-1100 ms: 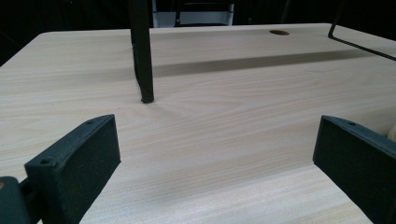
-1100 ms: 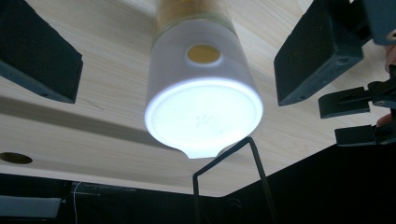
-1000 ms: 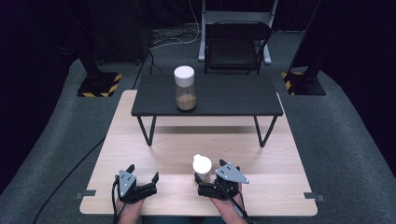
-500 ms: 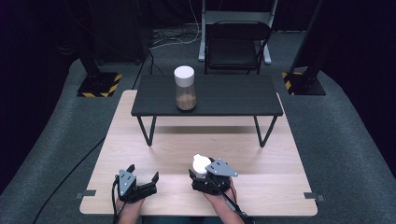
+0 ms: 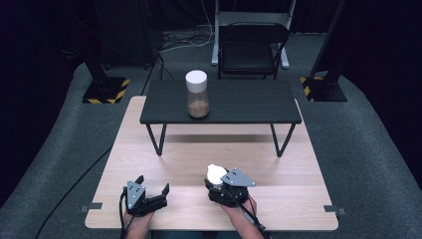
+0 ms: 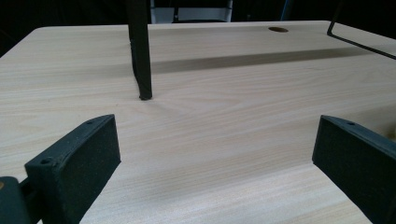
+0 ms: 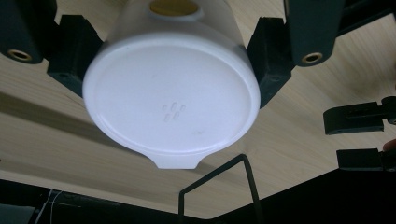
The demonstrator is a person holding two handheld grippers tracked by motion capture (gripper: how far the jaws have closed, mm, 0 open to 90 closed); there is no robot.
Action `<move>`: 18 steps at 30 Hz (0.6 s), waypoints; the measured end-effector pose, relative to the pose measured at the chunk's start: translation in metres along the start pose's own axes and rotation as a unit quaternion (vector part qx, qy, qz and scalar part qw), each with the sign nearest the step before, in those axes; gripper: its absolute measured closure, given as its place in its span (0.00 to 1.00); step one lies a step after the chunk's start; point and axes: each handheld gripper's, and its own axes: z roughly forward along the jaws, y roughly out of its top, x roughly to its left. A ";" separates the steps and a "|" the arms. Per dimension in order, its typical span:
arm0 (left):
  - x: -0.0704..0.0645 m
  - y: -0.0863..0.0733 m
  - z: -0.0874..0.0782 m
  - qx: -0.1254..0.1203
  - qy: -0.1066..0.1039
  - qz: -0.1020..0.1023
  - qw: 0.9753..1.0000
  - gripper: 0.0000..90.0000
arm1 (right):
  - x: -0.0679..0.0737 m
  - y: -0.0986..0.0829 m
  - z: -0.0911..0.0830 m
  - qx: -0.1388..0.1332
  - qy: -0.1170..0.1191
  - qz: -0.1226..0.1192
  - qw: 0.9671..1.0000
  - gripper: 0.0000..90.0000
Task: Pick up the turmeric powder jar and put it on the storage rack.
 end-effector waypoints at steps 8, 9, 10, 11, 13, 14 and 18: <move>0.003 0.000 0.000 0.001 -0.006 -0.002 1.000 0.01 | -0.008 0.012 -0.016 -0.007 -0.002 -0.007 1.000 0.33; 0.003 0.001 0.000 0.002 -0.007 -0.003 1.000 0.01 | -0.009 0.014 -0.018 -0.008 -0.003 -0.007 1.000 0.33; 0.003 0.001 0.000 0.002 -0.007 -0.003 1.000 0.01 | -0.010 0.016 -0.020 -0.008 -0.003 -0.009 1.000 0.33; 0.003 0.001 0.000 0.002 -0.006 -0.002 1.000 0.01 | -0.011 0.018 -0.022 -0.008 -0.004 -0.011 1.000 0.33; 0.002 0.000 0.000 0.001 -0.005 -0.001 1.000 0.01 | -0.013 0.023 -0.027 -0.011 -0.004 -0.013 1.000 0.33; 0.002 0.000 0.000 0.001 -0.006 -0.001 1.000 0.01 | -0.016 0.025 -0.029 -0.014 -0.003 -0.011 1.000 0.33; 0.002 0.001 0.000 0.003 -0.005 -0.001 1.000 0.01 | -0.021 0.031 -0.037 -0.021 0.002 -0.003 1.000 0.33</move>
